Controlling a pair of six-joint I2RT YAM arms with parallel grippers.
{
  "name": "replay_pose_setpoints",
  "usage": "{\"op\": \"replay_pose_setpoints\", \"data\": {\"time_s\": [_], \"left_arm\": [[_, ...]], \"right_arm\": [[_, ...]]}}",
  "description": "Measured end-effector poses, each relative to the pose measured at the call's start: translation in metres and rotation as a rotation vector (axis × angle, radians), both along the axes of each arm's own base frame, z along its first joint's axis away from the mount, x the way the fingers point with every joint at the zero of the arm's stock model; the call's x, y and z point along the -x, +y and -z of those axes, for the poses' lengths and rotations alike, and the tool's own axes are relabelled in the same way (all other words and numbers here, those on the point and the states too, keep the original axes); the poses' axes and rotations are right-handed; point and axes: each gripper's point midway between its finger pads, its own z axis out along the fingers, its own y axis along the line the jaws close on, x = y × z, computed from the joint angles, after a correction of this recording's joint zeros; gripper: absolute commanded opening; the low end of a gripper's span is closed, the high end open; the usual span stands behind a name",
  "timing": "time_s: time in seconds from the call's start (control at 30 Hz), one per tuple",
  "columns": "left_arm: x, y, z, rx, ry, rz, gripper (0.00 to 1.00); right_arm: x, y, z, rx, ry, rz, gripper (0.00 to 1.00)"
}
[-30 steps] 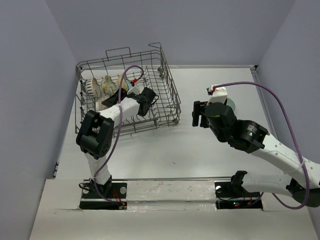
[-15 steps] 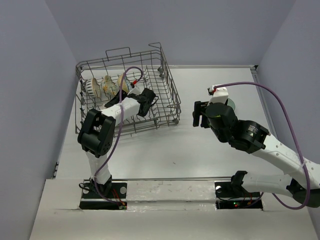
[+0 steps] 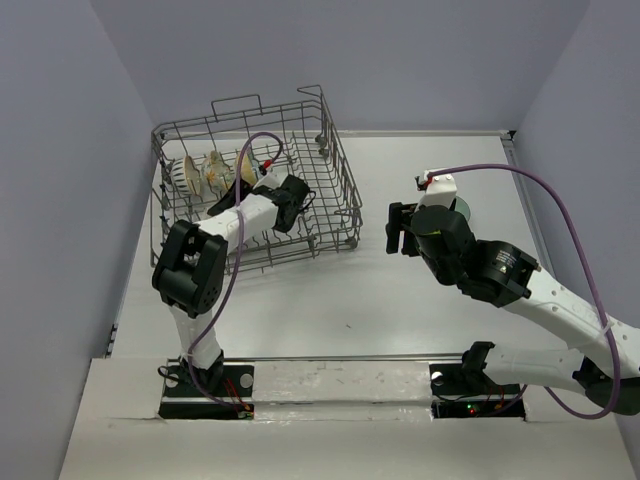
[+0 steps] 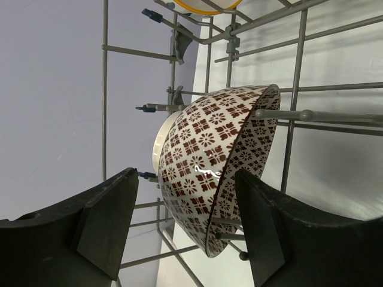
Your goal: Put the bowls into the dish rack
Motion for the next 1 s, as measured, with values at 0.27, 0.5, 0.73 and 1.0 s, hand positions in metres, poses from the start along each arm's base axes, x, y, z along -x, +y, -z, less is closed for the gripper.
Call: {"op": "replay_pose_setpoints", "data": {"time_s": [0.27, 0.5, 0.73, 1.0], "left_arm": [[-0.004, -0.020, -0.023, 0.111, -0.071, 0.048, 0.80], [-0.003, -0.044, -0.024, 0.180, -0.074, 0.114, 0.80], [0.001, -0.062, -0.022, 0.246, -0.061, 0.163, 0.80], [0.015, -0.080, -0.077, 0.425, -0.214, 0.246, 0.80]], "right_arm": [[-0.001, -0.001, 0.000, 0.007, -0.004, 0.012, 0.75], [-0.008, 0.000, 0.004, 0.043, -0.001, 0.041, 0.75], [-0.015, -0.006, 0.009, 0.096, -0.003, 0.102, 0.77], [-0.042, -0.040, 0.019, 0.124, 0.025, 0.265, 0.78]]}}
